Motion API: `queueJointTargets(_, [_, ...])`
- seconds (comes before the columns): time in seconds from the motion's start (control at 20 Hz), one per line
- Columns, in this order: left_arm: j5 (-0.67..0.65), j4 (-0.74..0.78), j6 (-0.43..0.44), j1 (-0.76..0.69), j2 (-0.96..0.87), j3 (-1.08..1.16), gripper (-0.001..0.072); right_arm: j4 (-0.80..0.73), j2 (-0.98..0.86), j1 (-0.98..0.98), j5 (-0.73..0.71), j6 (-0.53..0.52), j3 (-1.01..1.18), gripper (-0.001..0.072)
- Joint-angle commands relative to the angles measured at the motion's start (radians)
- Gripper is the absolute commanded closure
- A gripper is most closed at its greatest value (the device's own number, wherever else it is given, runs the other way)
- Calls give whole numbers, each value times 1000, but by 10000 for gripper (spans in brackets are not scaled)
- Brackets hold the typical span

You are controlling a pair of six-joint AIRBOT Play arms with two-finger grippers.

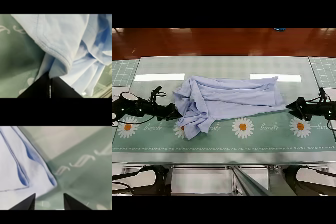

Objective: Fold the shirts.

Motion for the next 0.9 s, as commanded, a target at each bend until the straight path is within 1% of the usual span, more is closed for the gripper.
queueJointTargets(0.0, [3,5,-2,-1,-1,1,691,23,-104,78,-13,3,87,308])
queueJointTargets(0.1, [3,5,-2,-1,-1,1,690,25,-150,124,-39,27,140,308])
queueJointTargets(0.15, [3,4,-2,-1,-1,1,690,25,-169,139,-48,43,163,319])
queueJointTargets(0.2, [3,4,-2,-1,-1,1,691,26,-185,152,-51,51,184,372])
queueJointTargets(0.25, [3,4,-2,-1,-1,1,690,25,-197,162,-51,50,199,431])
queueJointTargets(0.35, [3,5,-2,-1,0,3,690,26,-204,173,-46,6,213,680])
queueJointTargets(0.45, [-9,2,-3,0,7,31,690,4,-194,172,3,5,240,681])
queueJointTargets(0.55, [-61,-30,-5,4,30,96,691,-59,-137,172,47,23,295,682])
queueJointTargets(0.7, [-114,-126,-5,23,114,223,691,-113,14,172,107,62,436,682])
queueJointTargets(0.85, [-145,-233,-17,64,223,395,691,-133,175,172,138,112,633,682])
